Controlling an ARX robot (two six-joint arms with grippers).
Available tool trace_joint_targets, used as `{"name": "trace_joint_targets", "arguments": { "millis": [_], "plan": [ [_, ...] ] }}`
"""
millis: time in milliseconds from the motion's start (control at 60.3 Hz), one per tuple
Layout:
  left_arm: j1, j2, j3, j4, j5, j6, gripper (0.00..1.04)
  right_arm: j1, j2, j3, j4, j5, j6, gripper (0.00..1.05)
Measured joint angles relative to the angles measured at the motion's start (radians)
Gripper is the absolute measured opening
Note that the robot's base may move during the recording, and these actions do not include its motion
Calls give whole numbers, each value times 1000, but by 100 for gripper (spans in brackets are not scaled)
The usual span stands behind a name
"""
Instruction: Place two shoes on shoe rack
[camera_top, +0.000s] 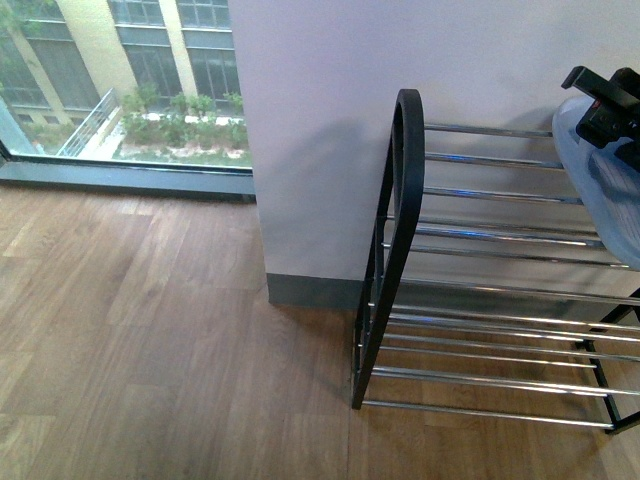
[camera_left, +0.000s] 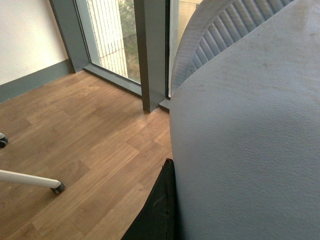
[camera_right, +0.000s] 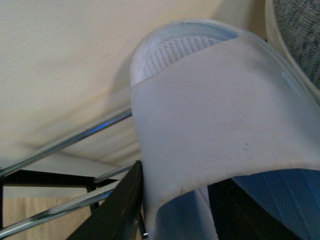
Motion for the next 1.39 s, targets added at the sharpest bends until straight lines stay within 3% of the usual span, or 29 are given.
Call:
{"name": "trace_joint_targets", "arguments": {
  "millis": [199,331,431,696,746,796,878,994,1309,1392],
  "plan": [
    [0,0,0,0,0,0,2,-2,-56,-6,-98,69,-103,67],
    [0,0,0,0,0,0,2,-25,-196,-12,-223,55,-225,96],
    [0,0,0,0,0,0,2,-47,-314,-15,-288,7,-307,95],
    [0,0,0,0,0,0,2,-100,-581,-117,-283,-84,-546,95],
    [0,0,0,0,0,0,2,-116,-585,-154,-172,-178,-541,91],
    [0,0,0,0,0,0,2,-120,-590,-238,35,-310,-533,82],
    [0,0,0,0,0,0,2,-104,-612,-366,242,-391,-533,70],
    [0,0,0,0,0,0,2,-72,-679,-484,359,-384,-532,53],
    [0,0,0,0,0,0,2,-11,-858,-696,391,-318,-530,3],
    [0,0,0,0,0,0,2,6,-910,-739,391,-306,-527,2]
  ]
}}
